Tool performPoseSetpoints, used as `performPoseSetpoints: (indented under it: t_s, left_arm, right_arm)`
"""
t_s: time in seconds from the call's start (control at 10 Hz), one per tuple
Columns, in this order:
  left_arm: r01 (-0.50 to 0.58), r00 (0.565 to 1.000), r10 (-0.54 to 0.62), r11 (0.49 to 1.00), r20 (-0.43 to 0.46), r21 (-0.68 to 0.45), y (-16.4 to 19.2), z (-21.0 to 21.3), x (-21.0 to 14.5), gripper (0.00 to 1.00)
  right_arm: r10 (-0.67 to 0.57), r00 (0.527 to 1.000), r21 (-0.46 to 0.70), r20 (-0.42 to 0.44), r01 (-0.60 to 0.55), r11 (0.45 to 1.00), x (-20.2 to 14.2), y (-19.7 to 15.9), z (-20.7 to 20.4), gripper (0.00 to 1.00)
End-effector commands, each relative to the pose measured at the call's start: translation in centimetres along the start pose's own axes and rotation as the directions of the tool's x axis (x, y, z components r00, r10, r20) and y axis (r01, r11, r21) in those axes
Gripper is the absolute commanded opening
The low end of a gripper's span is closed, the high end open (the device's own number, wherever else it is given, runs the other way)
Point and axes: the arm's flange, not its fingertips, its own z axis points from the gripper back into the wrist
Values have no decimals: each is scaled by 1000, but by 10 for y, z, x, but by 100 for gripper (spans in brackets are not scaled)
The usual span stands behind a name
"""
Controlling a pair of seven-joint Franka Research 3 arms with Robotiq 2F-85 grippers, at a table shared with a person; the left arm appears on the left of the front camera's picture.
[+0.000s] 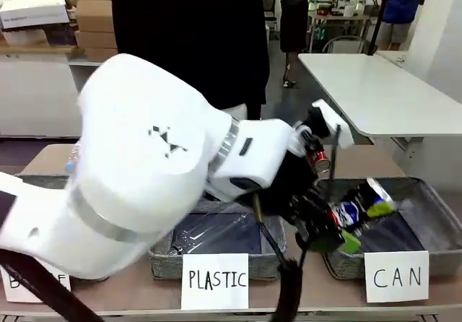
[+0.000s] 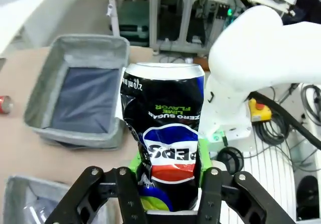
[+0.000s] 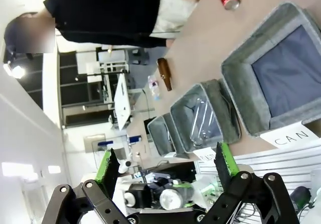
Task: Sort the can waste into the basket.
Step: Pick up the can waste from the table and place it in the right Fabric basket.
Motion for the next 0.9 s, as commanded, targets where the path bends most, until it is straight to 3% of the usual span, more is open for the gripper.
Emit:
performPoseSetpoints:
  t_s: [0.0, 0.1, 0.2, 0.3, 0.4, 0.5, 0.8]
  left_arm:
    - [-21, 999, 21, 1000, 29, -1, -3, 24, -1, 44]
    - [0, 1000, 0, 1000, 0, 0, 0, 0, 0, 44]
    - [84, 995, -88, 994, 50, 63, 31, -19, 5, 44]
    - [166, 981, -165, 986, 98, 1, 65, -56, 12, 44]
    - [251, 968, -251, 968, 30, 12, 96, -91, 13, 44]
    - [288, 958, -288, 958, 17, -8, 120, -118, 12, 44]
    - [341, 936, -338, 940, -102, 15, 157, -171, 4, 44]
  right_arm:
    - [24, 1000, 5, 13, -24, 1000, 3, 2, -1, 100]
    - [24, 1000, 5, 13, -24, 1000, 3, 2, -1, 100]
    - [24, 1000, 5, 13, -24, 1000, 3, 2, -1, 100]
    - [24, 1000, 5, 13, -24, 1000, 3, 2, -1, 100]
    - [24, 1000, 5, 13, -24, 1000, 3, 2, -1, 100]
    - [24, 1000, 5, 13, -24, 1000, 3, 2, -1, 100]
    - [24, 1000, 5, 13, -24, 1000, 3, 2, -1, 100]
